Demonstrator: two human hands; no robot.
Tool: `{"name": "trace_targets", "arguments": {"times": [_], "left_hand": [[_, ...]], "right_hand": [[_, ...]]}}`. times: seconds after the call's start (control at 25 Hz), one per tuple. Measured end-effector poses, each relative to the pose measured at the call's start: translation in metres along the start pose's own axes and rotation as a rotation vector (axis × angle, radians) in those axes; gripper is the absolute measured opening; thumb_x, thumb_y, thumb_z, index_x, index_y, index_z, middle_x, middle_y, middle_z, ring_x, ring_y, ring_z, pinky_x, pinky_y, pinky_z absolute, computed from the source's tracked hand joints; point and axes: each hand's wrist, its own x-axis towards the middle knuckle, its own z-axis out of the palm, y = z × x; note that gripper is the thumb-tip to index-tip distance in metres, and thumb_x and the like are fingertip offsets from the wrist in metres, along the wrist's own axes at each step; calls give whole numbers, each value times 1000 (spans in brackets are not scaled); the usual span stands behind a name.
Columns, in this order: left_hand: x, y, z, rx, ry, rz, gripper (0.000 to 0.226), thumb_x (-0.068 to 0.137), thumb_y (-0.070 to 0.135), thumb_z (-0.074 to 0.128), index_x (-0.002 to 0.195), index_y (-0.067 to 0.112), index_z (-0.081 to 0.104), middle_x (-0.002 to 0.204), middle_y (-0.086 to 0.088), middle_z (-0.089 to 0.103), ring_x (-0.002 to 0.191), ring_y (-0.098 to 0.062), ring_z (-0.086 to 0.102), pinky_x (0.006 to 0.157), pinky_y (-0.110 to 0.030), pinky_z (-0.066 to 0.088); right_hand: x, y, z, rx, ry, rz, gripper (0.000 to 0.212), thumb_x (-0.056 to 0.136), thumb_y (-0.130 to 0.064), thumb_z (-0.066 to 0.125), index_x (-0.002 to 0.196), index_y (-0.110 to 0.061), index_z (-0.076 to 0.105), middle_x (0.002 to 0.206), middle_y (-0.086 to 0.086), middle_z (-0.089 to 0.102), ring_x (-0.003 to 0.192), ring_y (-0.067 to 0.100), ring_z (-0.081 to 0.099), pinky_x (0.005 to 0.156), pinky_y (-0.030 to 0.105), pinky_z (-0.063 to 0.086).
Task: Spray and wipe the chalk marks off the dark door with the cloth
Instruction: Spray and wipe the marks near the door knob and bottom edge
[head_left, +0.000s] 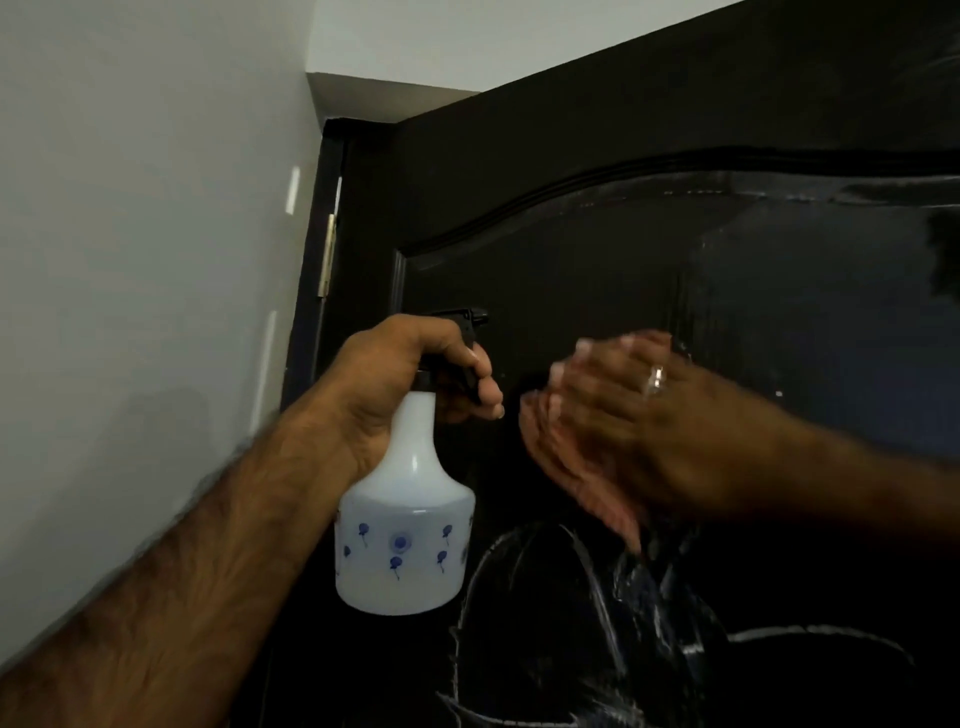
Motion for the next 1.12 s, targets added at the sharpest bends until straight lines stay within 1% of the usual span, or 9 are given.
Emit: {"name": "trace_targets", "arguments": {"times": [0.12,0.28,0.36,0.48,0.56,0.76,0.88,0.96,1.12], "left_hand": [[-2,-1,14,37,-10,11,13,84,8,60,86,-1,69,76,-19,65,67,-31,66,63,-39,61],[-2,-7,40,34,-103,-14,14,85,6,57,83,-2,69,77,-21,65,68,-32,67,64,-40,63],[2,-8,50,-7,-152,-16,17,86,4,54,84,-3,70,80,-23,68,73,-35,72,71,-42,66],[7,-8,60,-10,-176,-2,17,81,8,57,83,0,72,81,-22,70,76,-37,74,74,-42,66],[10,-10,68,24,-192,-1,17,80,10,58,83,1,73,82,-22,71,77,-38,75,78,-44,65],[20,-12,96,9,-268,-2,20,76,11,60,86,0,72,82,-21,70,78,-39,74,67,-39,66],[25,-15,109,-6,-305,-8,20,75,11,60,87,-1,72,83,-22,70,79,-39,74,64,-37,64],[31,-17,112,27,-306,-4,19,79,11,60,88,0,73,85,-22,71,81,-40,75,69,-40,65],[44,-9,118,70,-262,13,19,84,11,58,88,2,74,87,-21,73,86,-42,76,98,-54,56]], "right_hand": [[-30,18,-2,-55,13,-86,61,113,-50,25,170,-29,20,178,1,15,166,26,6,131,52,15],[-25,106,-43,-110,113,615,69,109,-52,29,170,-20,21,176,13,21,163,39,17,128,58,17],[-37,74,-33,-77,124,522,70,108,-46,38,170,-18,22,176,14,21,163,41,15,129,60,16],[-93,-22,-14,-14,-81,57,64,111,-42,38,170,-23,23,178,6,16,165,33,6,131,56,16],[-121,-7,-15,-17,-58,30,61,112,-42,38,169,-27,26,178,1,17,166,28,7,132,53,17],[-115,59,-41,-76,95,826,72,106,-45,41,170,-19,21,178,9,12,165,34,5,129,58,17],[-132,-15,-24,-36,-151,332,69,110,-46,39,171,-24,16,179,6,6,166,32,-3,132,55,9],[-150,3,-32,-63,-149,206,65,113,-47,34,171,-27,15,179,2,7,166,27,0,133,53,11],[-133,74,-43,-81,141,764,69,108,-44,39,170,-16,24,178,8,17,165,32,11,129,58,21]]}}
